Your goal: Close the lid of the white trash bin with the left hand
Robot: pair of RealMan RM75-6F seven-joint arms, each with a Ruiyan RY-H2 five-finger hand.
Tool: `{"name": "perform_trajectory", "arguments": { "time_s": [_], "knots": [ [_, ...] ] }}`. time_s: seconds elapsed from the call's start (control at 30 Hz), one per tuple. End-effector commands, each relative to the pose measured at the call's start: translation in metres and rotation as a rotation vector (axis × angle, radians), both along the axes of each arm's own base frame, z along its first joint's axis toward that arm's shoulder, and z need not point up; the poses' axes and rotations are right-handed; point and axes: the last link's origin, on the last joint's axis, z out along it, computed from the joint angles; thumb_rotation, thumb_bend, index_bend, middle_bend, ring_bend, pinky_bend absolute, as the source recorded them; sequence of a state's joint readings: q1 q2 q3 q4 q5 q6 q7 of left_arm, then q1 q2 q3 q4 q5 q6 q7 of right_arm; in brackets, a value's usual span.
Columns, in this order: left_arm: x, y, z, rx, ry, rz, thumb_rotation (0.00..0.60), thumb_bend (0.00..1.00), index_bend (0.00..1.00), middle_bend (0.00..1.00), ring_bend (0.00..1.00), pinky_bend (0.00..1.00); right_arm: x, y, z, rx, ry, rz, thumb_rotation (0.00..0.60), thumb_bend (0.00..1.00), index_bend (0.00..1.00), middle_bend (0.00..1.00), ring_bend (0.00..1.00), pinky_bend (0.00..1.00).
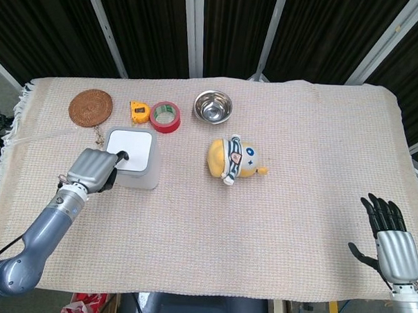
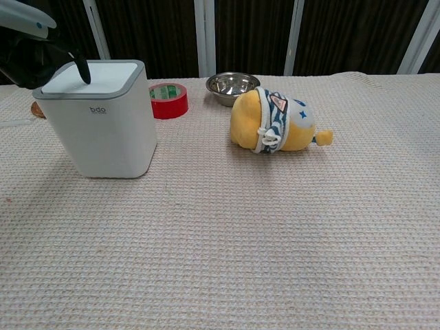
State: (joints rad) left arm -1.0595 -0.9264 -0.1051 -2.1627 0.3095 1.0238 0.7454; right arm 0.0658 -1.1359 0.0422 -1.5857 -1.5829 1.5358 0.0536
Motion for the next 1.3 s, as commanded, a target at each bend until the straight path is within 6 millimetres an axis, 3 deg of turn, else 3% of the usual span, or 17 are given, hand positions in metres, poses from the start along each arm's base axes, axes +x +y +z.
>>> {"name": "perform_trajectory", "arguments": {
  "time_s": [0.03,0.43,0.67,0.83,0.9,0.97,1.07,1.23,1.3],
  "knots": [
    [-0.002,0.000,-0.002,-0.006,0.008,0.004,0.600,0.78,0.27,1.00,0.97,0.98,0.000,0.000,0.000,0.000,-0.001,0.000,0.600,0.24,0.00,0.00,0.00,0.00],
    [-0.004,0.001,-0.001,0.002,0.014,0.015,0.600,0.78,0.26,1.00,0.97,0.98,0.000,0.000,0.000,0.001,-0.008,-0.003,0.600,0.24,0.00,0.00,0.00,0.00],
    [0.010,0.001,0.009,0.038,-0.051,-0.020,0.600,0.77,0.24,1.00,0.97,0.98,0.000,0.000,0.000,-0.002,-0.008,0.001,0.600,0.24,0.00,0.00,0.00,0.00],
    [0.017,-0.003,0.023,0.073,-0.088,-0.047,0.600,0.68,0.16,0.98,0.90,0.94,0.001,0.001,0.000,-0.002,-0.007,0.004,0.600,0.24,0.00,0.00,0.00,0.00],
    [0.017,-0.008,0.030,0.092,-0.131,-0.050,0.600,0.60,0.08,0.86,0.78,0.86,0.001,0.001,0.001,-0.003,-0.008,0.007,0.600,0.24,0.00,0.00,0.00,0.00],
    [0.013,-0.015,0.037,0.117,-0.173,-0.052,0.600,0.47,0.01,0.57,0.53,0.66,0.001,0.001,0.002,-0.005,-0.006,0.010,0.600,0.24,0.00,0.00,0.00,0.00],
    [-0.005,-0.034,0.046,0.165,-0.210,-0.050,0.600,0.31,0.00,0.26,0.27,0.39,0.000,0.001,0.002,-0.009,0.001,0.012,0.600,0.24,0.00,0.00,0.00,0.00],
    [-0.074,-0.080,0.045,0.330,-0.223,-0.075,0.600,0.19,0.00,0.02,0.03,0.15,-0.002,0.002,0.004,-0.019,0.023,0.011,0.600,0.24,0.00,0.00,0.00,0.00],
    [-0.107,-0.103,0.038,0.372,-0.209,-0.071,0.600,0.15,0.00,0.00,0.00,0.07,-0.003,0.003,0.006,-0.025,0.031,0.004,0.600,0.24,0.00,0.00,0.00,0.00]
  ]
}}
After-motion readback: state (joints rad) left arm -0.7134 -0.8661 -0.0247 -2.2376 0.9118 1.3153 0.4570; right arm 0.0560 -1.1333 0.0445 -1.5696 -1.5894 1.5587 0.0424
